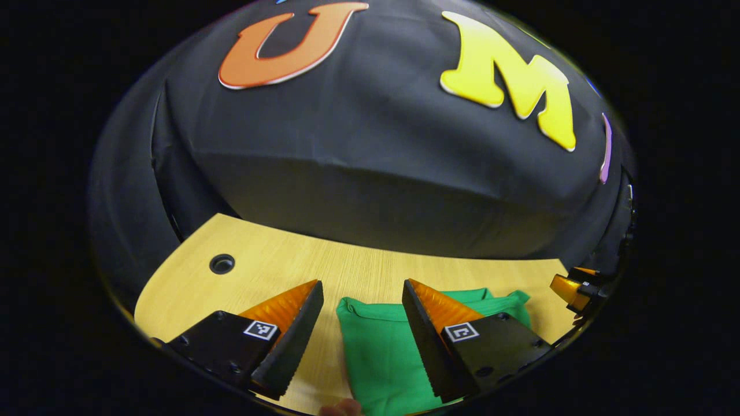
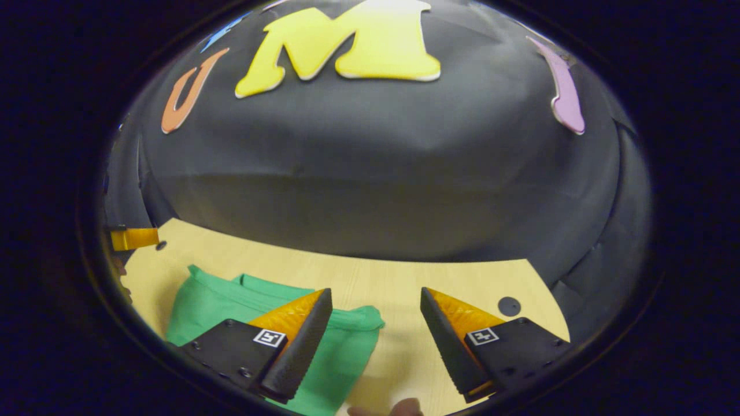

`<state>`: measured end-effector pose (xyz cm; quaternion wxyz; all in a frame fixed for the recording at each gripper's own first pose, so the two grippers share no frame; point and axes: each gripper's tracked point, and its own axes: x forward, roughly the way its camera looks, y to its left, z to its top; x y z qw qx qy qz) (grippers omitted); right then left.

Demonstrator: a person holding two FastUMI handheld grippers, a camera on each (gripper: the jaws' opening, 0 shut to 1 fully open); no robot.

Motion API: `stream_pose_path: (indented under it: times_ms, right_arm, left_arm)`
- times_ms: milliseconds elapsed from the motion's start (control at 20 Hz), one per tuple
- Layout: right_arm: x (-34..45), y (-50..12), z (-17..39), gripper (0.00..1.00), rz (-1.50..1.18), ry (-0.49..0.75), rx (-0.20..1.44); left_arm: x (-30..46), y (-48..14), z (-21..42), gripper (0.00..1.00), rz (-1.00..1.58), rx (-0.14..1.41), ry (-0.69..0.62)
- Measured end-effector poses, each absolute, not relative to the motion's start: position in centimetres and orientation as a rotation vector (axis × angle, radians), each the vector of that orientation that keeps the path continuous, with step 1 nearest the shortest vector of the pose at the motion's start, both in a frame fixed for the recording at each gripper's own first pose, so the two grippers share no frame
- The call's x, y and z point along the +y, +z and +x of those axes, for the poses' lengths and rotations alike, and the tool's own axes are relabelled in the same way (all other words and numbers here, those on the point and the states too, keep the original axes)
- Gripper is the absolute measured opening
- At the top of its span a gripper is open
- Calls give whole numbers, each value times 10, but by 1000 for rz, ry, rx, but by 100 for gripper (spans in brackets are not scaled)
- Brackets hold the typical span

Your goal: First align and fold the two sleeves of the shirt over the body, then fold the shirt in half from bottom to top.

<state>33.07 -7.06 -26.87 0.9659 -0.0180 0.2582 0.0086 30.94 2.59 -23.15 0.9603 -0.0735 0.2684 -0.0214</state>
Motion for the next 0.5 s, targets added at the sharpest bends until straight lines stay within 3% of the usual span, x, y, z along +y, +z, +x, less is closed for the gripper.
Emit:
stream_pose_path:
  times_ms: [300,450,500]
  right_arm:
    - [-70,-115,240,95,-24,13,306]
    - [-63,-67,183,95,12,6,262]
    - [-59,-53,164,100,18,10,246]
  left_arm:
    - [11,-68,235,94,-90,307,-78]
    - [1,-3,188,95,-70,199,-66]
    - [-3,14,175,98,-49,151,-69]
